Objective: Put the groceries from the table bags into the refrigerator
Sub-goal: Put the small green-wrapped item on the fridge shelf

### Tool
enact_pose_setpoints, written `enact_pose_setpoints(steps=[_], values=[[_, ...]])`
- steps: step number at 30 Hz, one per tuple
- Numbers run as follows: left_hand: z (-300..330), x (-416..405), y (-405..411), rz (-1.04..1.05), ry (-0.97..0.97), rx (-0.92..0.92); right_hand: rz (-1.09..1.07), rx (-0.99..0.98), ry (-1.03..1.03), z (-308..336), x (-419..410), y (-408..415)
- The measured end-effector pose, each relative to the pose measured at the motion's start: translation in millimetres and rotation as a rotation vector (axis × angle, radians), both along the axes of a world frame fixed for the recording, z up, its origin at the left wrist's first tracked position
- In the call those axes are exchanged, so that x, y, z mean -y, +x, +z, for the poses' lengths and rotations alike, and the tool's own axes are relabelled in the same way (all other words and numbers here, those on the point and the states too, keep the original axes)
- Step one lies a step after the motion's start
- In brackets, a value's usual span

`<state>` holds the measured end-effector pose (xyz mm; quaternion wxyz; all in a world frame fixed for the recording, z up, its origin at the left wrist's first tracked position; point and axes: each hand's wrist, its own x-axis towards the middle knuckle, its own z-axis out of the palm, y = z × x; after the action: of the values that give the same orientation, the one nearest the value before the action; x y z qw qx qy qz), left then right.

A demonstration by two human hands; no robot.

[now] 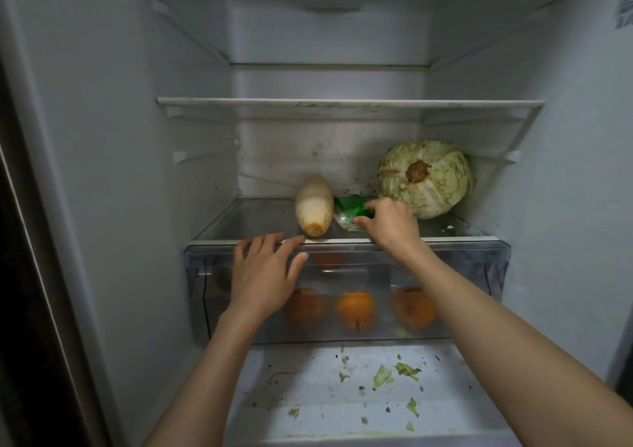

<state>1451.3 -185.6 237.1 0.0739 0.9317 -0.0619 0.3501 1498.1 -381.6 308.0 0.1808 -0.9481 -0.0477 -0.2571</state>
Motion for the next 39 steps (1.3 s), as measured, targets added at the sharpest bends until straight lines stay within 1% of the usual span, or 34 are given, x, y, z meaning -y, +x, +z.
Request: enact_pose_setpoints(steps=[4,9,11,13,15,18,21,23,27,30,35,39], values=[[1.9,-0.4,-1.4,0.011,0.015,-0.03,-0.033,-0.058,-0.033,-0.8,-7.8,6.3],[6.6,2.3,-6.1,0.023,0.027,-0.11,0.107,-0.153,-0.003,-8.6,6.3,-9.8],[4.5,7.5,-14.3,0.041,0.035,-0.136,0.161,-0.139,-0.019,-15.1,12.9,-27.1],[-1.9,17.0,-31.2,0.049,0.025,-0.152,0.215,-0.082,-0.033,-21.4,19.3,-48.1],[-11.1,27.0,-54.3,0.041,-0.029,-0.191,0.264,-0.049,-0.06,-30.9,24.0,-72.6],[-29.8,38.0,-95.0,0.033,-0.136,-0.231,0.347,-0.043,-0.086,-54.7,25.1,-112.4],[-52.7,42.5,-144.2,0.042,-0.225,-0.277,0.462,-0.11,-0.076,-83.7,19.7,-151.8],[-71.5,41.9,-182.3,0.072,-0.226,-0.31,0.54,-0.161,-0.059,-105.1,14.1,-179.6],[-103.7,34.7,-259.3,0.121,-0.222,-0.302,0.671,-0.261,-0.01,-145.8,-2.0,-237.5],[-127.1,23.1,-312.6,0.191,-0.239,-0.353,0.746,-0.36,0.015,-176.7,-12.1,-279.2],[-173.6,0.5,-407.1,0.323,-0.303,-0.419,0.811,-0.524,-0.071,-219.7,-37.2,-342.1],[-203.7,-35.6,-500.3,0.459,-0.363,-0.538,0.946,-0.573,-0.158,-238.7,-78.0,-397.2]])
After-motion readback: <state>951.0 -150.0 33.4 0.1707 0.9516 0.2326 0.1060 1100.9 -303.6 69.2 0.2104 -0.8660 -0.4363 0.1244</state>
